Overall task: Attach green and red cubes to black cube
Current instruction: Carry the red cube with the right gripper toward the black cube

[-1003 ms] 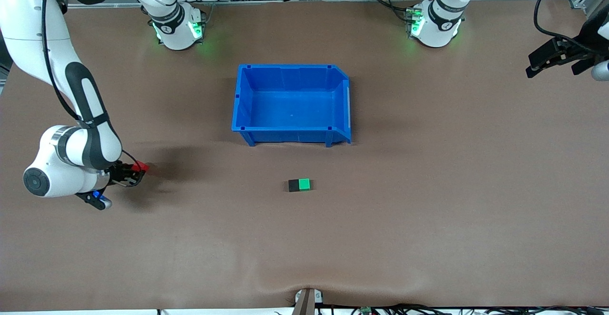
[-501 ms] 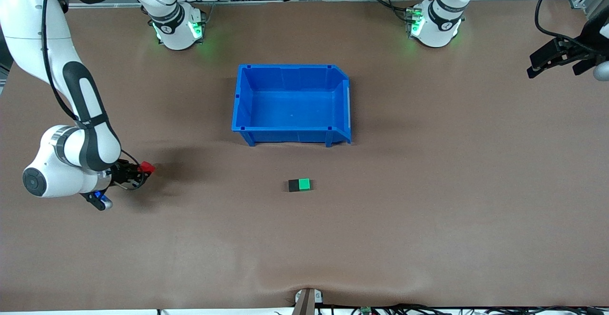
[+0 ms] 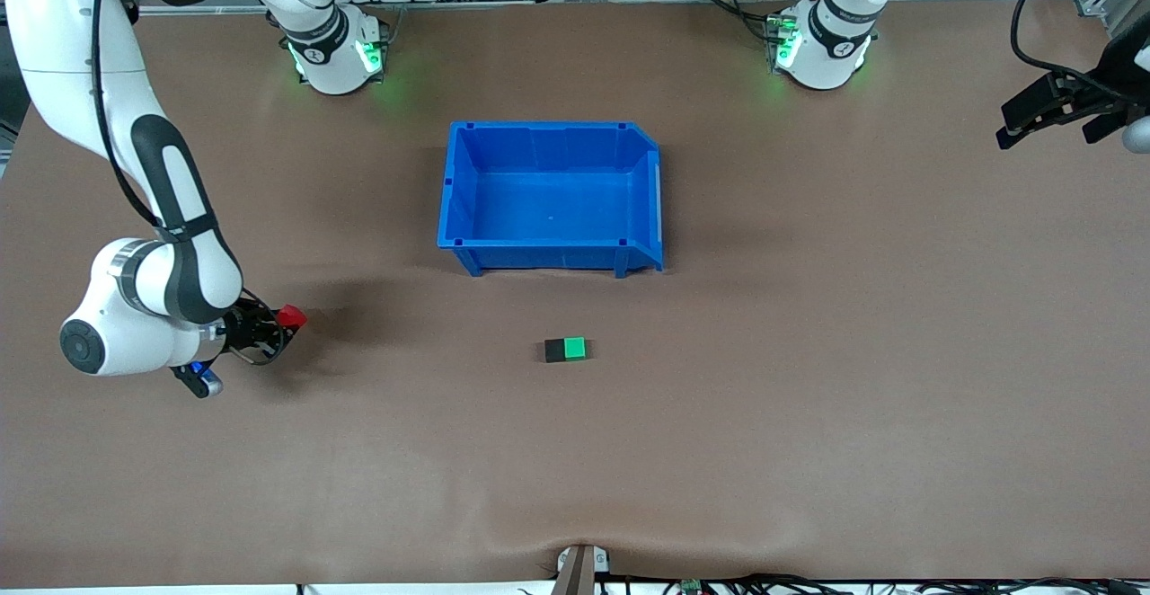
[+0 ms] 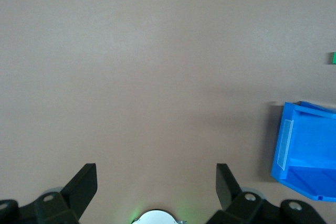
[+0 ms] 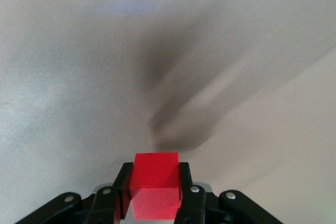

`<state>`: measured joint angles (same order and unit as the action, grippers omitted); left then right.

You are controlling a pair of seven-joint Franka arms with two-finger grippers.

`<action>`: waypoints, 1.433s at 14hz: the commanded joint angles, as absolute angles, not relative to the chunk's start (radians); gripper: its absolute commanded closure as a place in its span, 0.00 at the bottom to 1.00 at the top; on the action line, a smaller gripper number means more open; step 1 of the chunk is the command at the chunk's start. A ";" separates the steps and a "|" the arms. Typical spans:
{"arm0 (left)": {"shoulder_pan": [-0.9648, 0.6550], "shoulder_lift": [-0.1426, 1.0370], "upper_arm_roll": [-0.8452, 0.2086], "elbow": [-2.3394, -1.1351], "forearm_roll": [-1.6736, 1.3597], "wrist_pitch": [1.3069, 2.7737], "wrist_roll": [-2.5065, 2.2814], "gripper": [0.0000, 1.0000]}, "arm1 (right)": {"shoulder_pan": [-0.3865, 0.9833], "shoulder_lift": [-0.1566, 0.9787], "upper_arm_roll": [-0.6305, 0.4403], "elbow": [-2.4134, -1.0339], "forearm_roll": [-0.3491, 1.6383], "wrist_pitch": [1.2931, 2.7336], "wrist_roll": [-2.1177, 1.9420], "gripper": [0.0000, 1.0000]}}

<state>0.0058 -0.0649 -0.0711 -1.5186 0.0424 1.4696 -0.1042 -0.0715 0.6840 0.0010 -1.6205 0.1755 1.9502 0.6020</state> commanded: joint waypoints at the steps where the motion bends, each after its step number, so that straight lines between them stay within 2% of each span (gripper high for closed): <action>1: 0.011 -0.074 -0.074 -1.526 0.051 1.480 -0.086 0.00 | -0.052 0.641 0.000 -1.629 0.187 1.919 0.682 1.00; 20: 0.009 -0.074 -0.078 -1.528 0.051 1.476 -0.101 0.00 | 0.100 0.626 0.000 -1.571 0.252 1.911 1.035 1.00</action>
<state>0.0054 -0.0648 -0.0735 -1.5204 0.0424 1.4701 -0.1042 0.0899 0.6388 0.0052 -1.5776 0.2353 1.9235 1.0034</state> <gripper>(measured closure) 0.000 0.604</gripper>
